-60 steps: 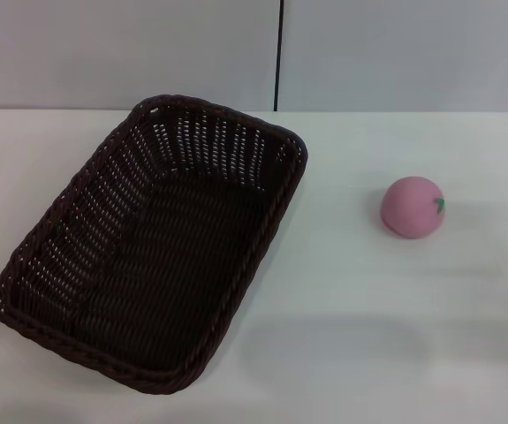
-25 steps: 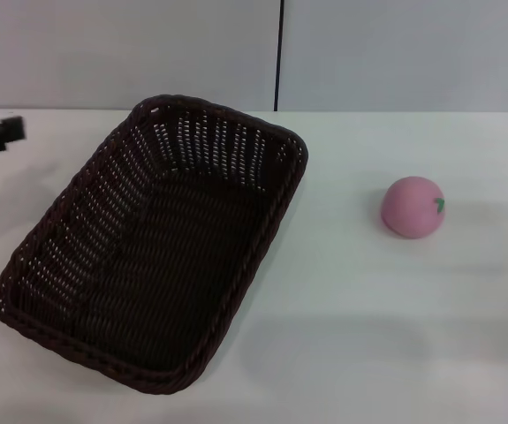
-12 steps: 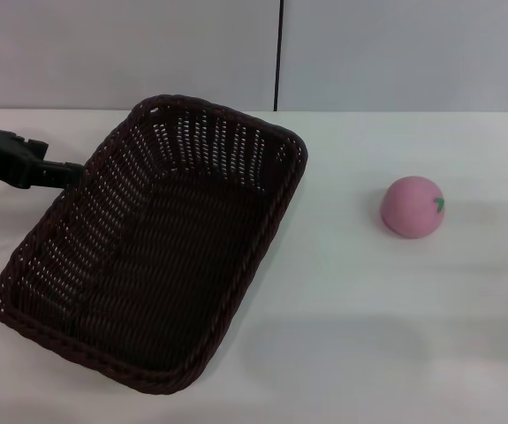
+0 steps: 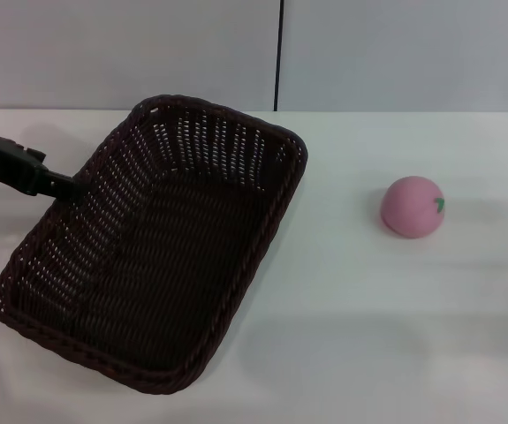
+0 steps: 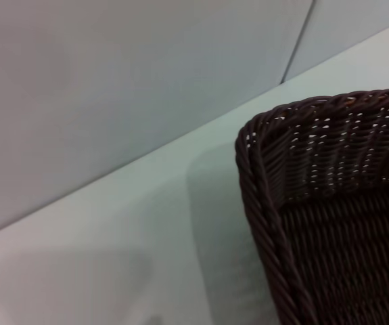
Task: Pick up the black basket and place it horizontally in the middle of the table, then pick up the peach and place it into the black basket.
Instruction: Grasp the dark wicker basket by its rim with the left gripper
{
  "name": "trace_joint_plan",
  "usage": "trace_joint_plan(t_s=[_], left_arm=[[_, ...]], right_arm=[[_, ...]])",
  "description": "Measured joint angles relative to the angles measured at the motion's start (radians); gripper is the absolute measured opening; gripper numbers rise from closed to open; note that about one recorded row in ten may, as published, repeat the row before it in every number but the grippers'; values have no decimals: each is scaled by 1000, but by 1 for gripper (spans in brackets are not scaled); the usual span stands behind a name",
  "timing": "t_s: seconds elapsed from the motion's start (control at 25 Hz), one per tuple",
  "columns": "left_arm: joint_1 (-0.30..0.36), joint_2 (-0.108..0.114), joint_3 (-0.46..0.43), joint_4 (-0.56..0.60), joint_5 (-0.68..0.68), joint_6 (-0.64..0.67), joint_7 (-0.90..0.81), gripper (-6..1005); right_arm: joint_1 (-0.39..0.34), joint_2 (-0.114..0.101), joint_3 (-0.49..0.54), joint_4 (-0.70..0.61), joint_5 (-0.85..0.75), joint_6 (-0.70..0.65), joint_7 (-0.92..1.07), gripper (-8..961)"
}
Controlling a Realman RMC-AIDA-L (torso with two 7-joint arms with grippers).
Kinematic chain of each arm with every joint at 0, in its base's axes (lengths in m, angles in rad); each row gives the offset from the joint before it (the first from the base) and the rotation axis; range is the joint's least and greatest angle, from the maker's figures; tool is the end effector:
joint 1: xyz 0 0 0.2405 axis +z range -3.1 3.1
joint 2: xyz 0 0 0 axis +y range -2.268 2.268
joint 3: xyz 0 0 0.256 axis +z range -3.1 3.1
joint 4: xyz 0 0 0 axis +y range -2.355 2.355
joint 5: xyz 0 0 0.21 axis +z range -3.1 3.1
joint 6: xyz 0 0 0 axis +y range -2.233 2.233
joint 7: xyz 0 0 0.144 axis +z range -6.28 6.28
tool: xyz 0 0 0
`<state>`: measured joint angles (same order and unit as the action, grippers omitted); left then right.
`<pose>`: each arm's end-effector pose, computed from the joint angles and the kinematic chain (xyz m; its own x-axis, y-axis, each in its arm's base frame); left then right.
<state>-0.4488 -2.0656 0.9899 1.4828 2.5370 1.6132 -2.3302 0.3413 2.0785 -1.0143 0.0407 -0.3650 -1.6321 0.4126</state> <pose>-0.2373 0.3429 0.0873 0.7161 0.6961 0.0512 0.6190 -0.5995 -0.5075 0.3465 0.2653 0.0357 0.5314 0.2948 -0.7942 -0.8062 -0.1120 -0.5810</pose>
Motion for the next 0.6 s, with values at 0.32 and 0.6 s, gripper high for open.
trace_joint_plan(t_s=[0.32, 0.6], left_arm=[[-7, -2, 112, -41, 27, -45, -57, 794], [-47, -3, 161, -101, 76, -46, -91, 790]], right_arm=[[1, 0, 0, -10, 0, 8, 0, 736], [1, 0, 0, -10, 0, 8, 0, 736]])
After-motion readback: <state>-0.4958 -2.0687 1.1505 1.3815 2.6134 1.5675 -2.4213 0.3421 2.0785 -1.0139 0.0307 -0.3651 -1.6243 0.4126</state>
